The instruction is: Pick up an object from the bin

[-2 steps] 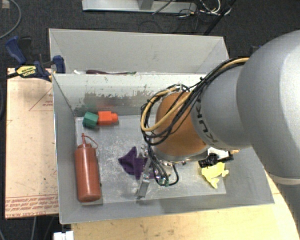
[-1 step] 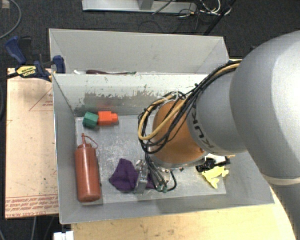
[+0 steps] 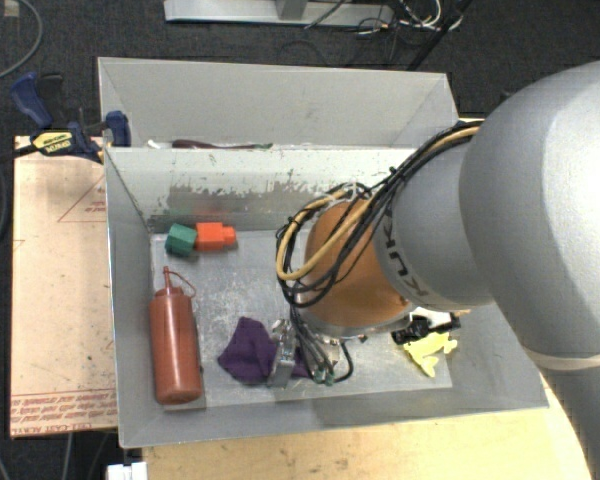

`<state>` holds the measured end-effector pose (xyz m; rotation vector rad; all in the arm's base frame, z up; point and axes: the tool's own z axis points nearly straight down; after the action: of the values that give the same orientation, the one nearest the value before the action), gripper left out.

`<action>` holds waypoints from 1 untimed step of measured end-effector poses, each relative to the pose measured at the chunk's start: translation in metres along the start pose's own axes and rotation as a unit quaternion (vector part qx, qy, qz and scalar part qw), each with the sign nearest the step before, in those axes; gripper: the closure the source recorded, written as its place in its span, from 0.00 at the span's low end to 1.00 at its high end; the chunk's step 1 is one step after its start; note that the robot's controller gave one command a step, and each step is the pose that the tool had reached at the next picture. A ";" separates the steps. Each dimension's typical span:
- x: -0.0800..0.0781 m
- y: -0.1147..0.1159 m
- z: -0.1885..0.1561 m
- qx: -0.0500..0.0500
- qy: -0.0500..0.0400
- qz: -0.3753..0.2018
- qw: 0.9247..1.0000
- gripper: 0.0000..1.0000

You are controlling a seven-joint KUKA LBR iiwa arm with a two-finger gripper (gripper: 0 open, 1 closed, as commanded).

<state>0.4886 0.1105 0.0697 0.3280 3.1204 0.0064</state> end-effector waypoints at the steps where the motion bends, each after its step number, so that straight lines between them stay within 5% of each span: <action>1: 0.001 0.000 -0.003 0.001 0.002 0.000 1.000 1.00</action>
Offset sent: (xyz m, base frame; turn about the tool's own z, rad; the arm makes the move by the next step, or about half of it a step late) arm 0.0000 -0.0001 0.0003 0.0000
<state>0.4875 0.1103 0.0730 0.3283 3.1246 0.0041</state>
